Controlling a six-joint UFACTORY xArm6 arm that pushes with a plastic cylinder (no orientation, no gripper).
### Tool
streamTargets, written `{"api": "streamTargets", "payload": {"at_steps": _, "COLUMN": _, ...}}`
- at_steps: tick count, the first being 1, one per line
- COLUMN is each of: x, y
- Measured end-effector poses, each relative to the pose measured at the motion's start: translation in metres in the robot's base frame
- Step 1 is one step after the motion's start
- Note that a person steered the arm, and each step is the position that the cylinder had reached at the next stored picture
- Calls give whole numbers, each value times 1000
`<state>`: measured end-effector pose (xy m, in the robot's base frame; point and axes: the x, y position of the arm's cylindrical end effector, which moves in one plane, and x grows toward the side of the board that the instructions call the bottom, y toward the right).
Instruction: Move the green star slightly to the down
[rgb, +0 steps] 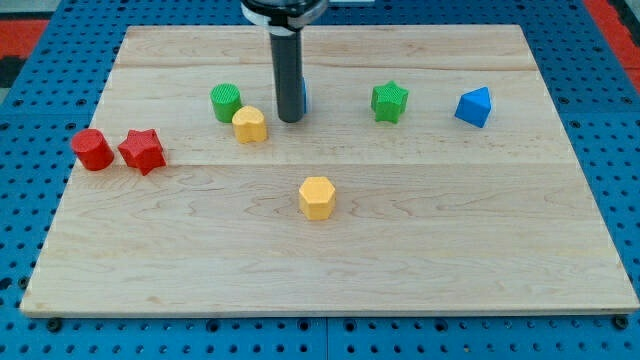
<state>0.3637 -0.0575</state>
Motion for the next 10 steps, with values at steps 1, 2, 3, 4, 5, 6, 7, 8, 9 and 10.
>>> {"api": "streamTargets", "payload": {"at_steps": 1, "x": 28, "y": -65}}
{"api": "streamTargets", "payload": {"at_steps": 2, "x": 50, "y": -82}}
{"api": "streamTargets", "payload": {"at_steps": 3, "x": 55, "y": 4}}
{"api": "streamTargets", "payload": {"at_steps": 4, "x": 77, "y": 95}}
{"api": "streamTargets", "payload": {"at_steps": 5, "x": 144, "y": 110}}
{"api": "streamTargets", "payload": {"at_steps": 6, "x": 127, "y": 36}}
{"api": "streamTargets", "payload": {"at_steps": 7, "x": 101, "y": -38}}
{"api": "streamTargets", "payload": {"at_steps": 8, "x": 68, "y": -12}}
{"api": "streamTargets", "payload": {"at_steps": 9, "x": 7, "y": 83}}
{"api": "streamTargets", "payload": {"at_steps": 10, "x": -31, "y": 92}}
